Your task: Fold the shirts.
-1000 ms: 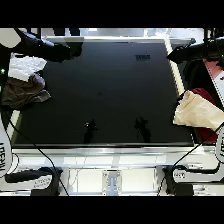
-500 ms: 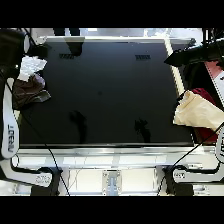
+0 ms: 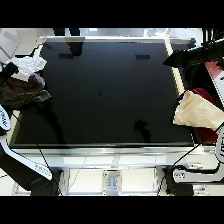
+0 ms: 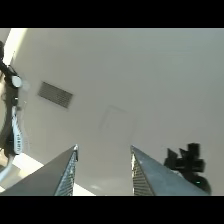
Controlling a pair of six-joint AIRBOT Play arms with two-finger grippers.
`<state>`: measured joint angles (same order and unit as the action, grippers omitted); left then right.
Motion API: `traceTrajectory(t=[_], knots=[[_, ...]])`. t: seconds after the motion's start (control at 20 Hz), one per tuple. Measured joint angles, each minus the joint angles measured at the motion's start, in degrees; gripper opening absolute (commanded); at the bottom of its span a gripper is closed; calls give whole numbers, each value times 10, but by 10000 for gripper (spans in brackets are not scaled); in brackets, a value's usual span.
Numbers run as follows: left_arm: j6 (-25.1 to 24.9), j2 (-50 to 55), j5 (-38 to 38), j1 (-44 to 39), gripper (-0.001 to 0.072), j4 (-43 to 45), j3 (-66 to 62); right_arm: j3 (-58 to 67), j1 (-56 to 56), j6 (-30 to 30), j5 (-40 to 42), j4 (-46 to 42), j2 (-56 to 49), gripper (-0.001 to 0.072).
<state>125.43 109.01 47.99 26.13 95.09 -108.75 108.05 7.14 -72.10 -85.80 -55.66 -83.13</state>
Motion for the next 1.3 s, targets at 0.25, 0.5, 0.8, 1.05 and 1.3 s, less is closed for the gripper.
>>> traceTrajectory(t=[0.25,0.5,0.8,1.05,1.3], knots=[[20,38,-97,56,574,-112,0,0,0,-38,1,12,0,367],[-30,68,-204,65,525,-237,0,0,-13,-60,15,16,0,366],[-83,104,-263,67,12,-368,-5,0,-50,-66,60,10,0,366],[-206,96,-230,59,11,-398,-57,0,-71,-65,82,-1,0,365],[-420,17,-89,9,11,-505,-85,0,-78,-64,100,-13,-2,365]])
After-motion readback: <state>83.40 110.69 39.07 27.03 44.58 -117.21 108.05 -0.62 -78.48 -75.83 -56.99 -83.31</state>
